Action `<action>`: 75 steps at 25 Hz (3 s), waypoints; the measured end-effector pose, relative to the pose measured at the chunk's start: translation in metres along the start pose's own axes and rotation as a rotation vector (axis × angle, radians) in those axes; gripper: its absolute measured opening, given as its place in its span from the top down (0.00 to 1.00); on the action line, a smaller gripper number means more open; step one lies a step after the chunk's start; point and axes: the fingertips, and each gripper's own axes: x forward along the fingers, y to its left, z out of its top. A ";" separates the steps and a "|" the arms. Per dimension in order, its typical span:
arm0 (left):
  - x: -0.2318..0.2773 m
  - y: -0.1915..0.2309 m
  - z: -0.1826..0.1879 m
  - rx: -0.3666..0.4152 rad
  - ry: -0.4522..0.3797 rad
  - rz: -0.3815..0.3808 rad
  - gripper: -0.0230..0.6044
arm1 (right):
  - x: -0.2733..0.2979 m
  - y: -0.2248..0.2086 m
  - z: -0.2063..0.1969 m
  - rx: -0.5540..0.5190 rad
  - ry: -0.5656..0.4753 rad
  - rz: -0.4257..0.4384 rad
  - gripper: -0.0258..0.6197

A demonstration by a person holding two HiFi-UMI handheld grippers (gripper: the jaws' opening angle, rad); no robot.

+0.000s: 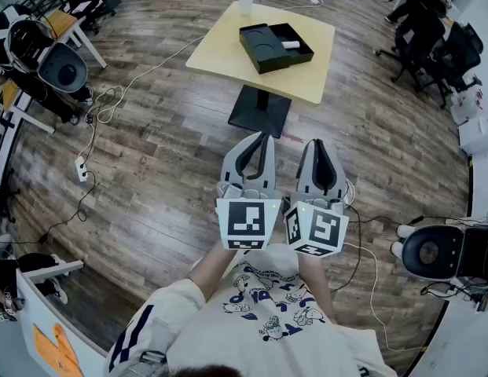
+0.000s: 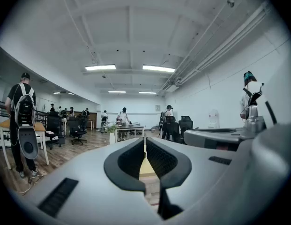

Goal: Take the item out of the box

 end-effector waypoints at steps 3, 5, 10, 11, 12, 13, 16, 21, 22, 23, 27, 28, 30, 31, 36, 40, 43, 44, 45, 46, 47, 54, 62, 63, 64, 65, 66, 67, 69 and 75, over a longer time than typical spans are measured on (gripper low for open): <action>0.001 0.000 0.001 0.000 -0.001 0.000 0.92 | 0.001 0.000 0.000 0.001 -0.002 -0.002 0.90; 0.000 0.001 0.001 -0.001 -0.001 -0.001 0.92 | 0.001 0.000 0.001 0.002 -0.003 -0.002 0.90; 0.001 0.002 0.000 0.000 0.003 -0.003 0.92 | 0.004 0.002 0.001 0.003 -0.002 -0.001 0.90; 0.002 0.003 0.000 0.000 0.003 -0.003 0.92 | 0.004 0.002 0.001 0.003 -0.002 -0.001 0.90; 0.002 0.003 0.000 -0.001 0.003 -0.003 0.92 | 0.004 0.003 0.001 0.002 -0.001 -0.001 0.90; 0.002 0.003 0.001 -0.003 0.002 -0.002 0.92 | 0.004 0.003 0.001 0.002 -0.001 0.000 0.90; 0.001 0.005 0.000 -0.005 0.002 0.002 0.92 | 0.005 0.004 0.001 0.002 -0.001 0.001 0.90; 0.001 0.006 -0.002 -0.009 0.007 0.005 0.92 | 0.004 0.003 -0.001 0.016 -0.007 -0.005 0.89; 0.002 0.006 -0.003 -0.009 0.009 0.005 0.92 | 0.004 0.002 -0.001 0.023 -0.008 -0.008 0.89; 0.003 0.006 -0.004 -0.009 0.011 0.004 0.92 | 0.005 0.001 -0.002 0.031 -0.007 -0.011 0.89; 0.011 0.007 -0.007 -0.013 0.022 0.007 0.92 | 0.012 -0.002 -0.007 0.043 0.006 -0.010 0.89; 0.013 0.008 -0.008 -0.013 0.025 0.007 0.92 | 0.015 -0.003 -0.008 0.043 0.008 -0.008 0.89; 0.021 0.009 -0.009 -0.013 0.027 0.007 0.92 | 0.022 -0.005 -0.010 0.044 0.011 -0.006 0.89; 0.026 0.009 -0.010 -0.013 0.028 0.006 0.92 | 0.026 -0.007 -0.011 0.046 0.013 -0.006 0.89; 0.058 0.015 -0.012 -0.010 0.033 -0.002 0.92 | 0.056 -0.017 -0.015 0.051 0.016 -0.007 0.89; 0.088 0.023 -0.009 -0.013 0.028 -0.008 0.92 | 0.087 -0.023 -0.014 0.032 0.017 0.001 0.89; 0.111 0.026 -0.007 -0.016 0.023 -0.022 0.92 | 0.107 -0.030 -0.012 0.026 0.015 -0.010 0.89; 0.118 0.027 -0.006 -0.017 0.023 -0.028 0.92 | 0.112 -0.033 -0.011 0.027 0.014 -0.017 0.89; 0.124 0.027 -0.006 -0.019 0.023 -0.033 0.92 | 0.118 -0.035 -0.011 0.028 0.014 -0.023 0.89; 0.130 0.027 -0.005 -0.020 0.023 -0.038 0.92 | 0.123 -0.038 -0.011 0.028 0.014 -0.030 0.89; 0.136 0.027 -0.005 -0.018 0.022 -0.044 0.92 | 0.127 -0.041 -0.011 0.028 0.012 -0.035 0.89; 0.167 0.023 -0.007 -0.024 0.030 -0.068 0.92 | 0.148 -0.061 -0.016 0.027 0.028 -0.058 0.89; 0.201 0.028 -0.011 -0.034 0.045 -0.032 0.92 | 0.180 -0.084 -0.023 0.035 0.049 -0.044 0.89; 0.207 0.029 -0.012 -0.034 0.049 -0.023 0.92 | 0.186 -0.087 -0.024 0.035 0.053 -0.040 0.89; 0.213 0.031 -0.013 -0.033 0.053 -0.015 0.92 | 0.193 -0.089 -0.025 0.035 0.057 -0.035 0.89; 0.219 0.034 -0.013 -0.032 0.057 -0.006 0.92 | 0.200 -0.091 -0.026 0.036 0.060 -0.028 0.89; 0.226 0.037 -0.014 -0.033 0.060 0.002 0.92 | 0.207 -0.092 -0.027 0.038 0.064 -0.021 0.89; 0.232 0.040 -0.014 -0.034 0.063 0.011 0.92 | 0.214 -0.092 -0.027 0.039 0.067 -0.012 0.89; 0.244 0.045 -0.015 -0.033 0.066 0.026 0.92 | 0.228 -0.094 -0.029 0.039 0.072 0.006 0.89; 0.292 0.053 -0.017 -0.030 0.076 0.067 0.92 | 0.275 -0.110 -0.035 0.033 0.088 0.061 0.89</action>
